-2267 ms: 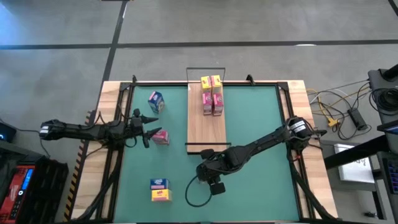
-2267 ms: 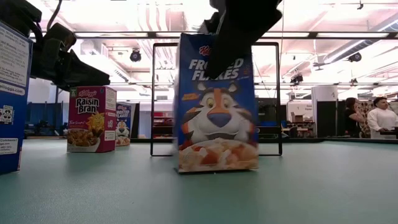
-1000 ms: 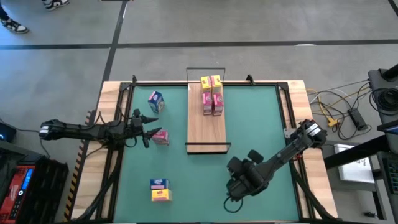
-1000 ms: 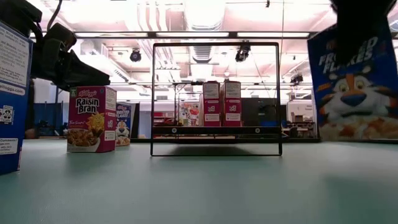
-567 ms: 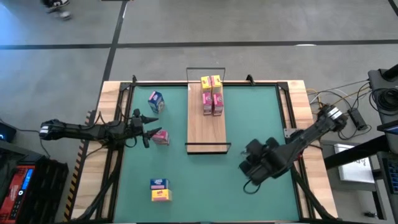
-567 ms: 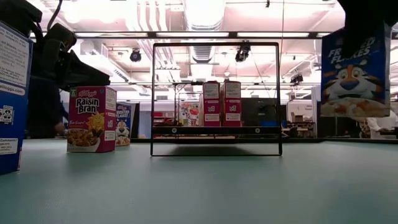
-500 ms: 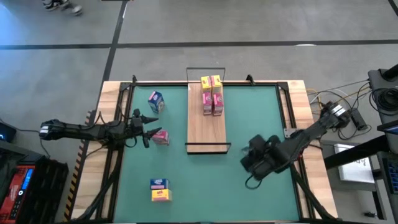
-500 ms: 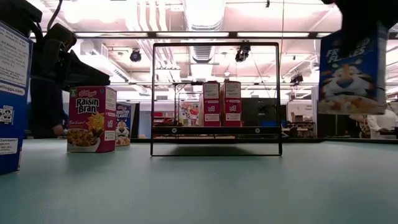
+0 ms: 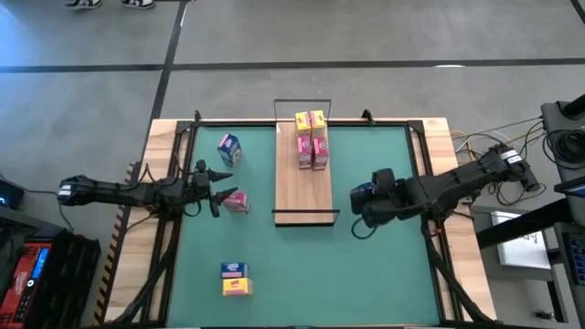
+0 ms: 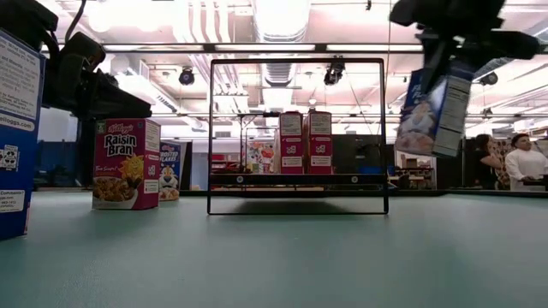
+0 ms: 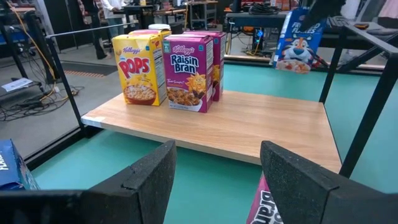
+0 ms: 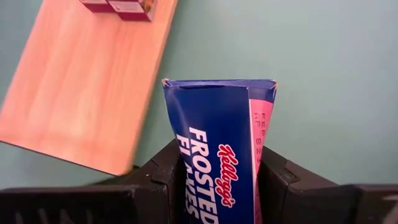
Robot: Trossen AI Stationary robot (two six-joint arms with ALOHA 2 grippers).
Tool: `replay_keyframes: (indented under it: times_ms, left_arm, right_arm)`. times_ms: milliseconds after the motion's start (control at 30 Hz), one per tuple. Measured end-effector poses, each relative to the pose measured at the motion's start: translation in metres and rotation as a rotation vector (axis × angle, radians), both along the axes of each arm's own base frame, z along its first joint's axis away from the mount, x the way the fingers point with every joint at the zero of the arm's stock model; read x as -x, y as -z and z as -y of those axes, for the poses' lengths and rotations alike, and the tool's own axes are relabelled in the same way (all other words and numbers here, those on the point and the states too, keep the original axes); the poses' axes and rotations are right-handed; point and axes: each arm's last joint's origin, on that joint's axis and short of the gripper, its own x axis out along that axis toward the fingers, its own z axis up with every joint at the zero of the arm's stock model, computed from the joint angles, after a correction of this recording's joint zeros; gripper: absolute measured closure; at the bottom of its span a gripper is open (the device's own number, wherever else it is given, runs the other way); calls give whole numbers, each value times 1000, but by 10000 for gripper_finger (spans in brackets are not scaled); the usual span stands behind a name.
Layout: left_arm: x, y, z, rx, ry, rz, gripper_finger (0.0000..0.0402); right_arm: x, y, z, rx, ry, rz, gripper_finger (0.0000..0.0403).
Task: Stack cereal on shelf
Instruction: Put the bottom right blue cereal box on the shelf
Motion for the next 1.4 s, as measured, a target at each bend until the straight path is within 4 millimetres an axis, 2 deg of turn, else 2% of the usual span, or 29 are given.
replay_keyframes:
  times_ms: [100, 200, 433, 800, 1067, 1400]
  left_arm:
    - [0, 0, 0, 0, 0, 0, 184]
    - [0, 0, 0, 0, 0, 0, 184]
    - [0, 0, 0, 0, 0, 1, 184]
    - [0, 0, 0, 0, 0, 1, 184]
    - [0, 0, 0, 0, 0, -3, 184]
    - [0, 0, 0, 0, 0, 0, 184]
  right_arm:
    - [-9, -8, 6, -22, 23, 24, 280]
    - [-18, -14, 11, -65, 122, 66, 280]
    - [-47, -12, 21, -84, 218, 55, 280]
    - [-114, -14, 30, -123, 222, -11, 280]
    - [-141, -21, 33, -119, 227, -27, 280]
    - [-169, -12, 40, -124, 179, -58, 280]
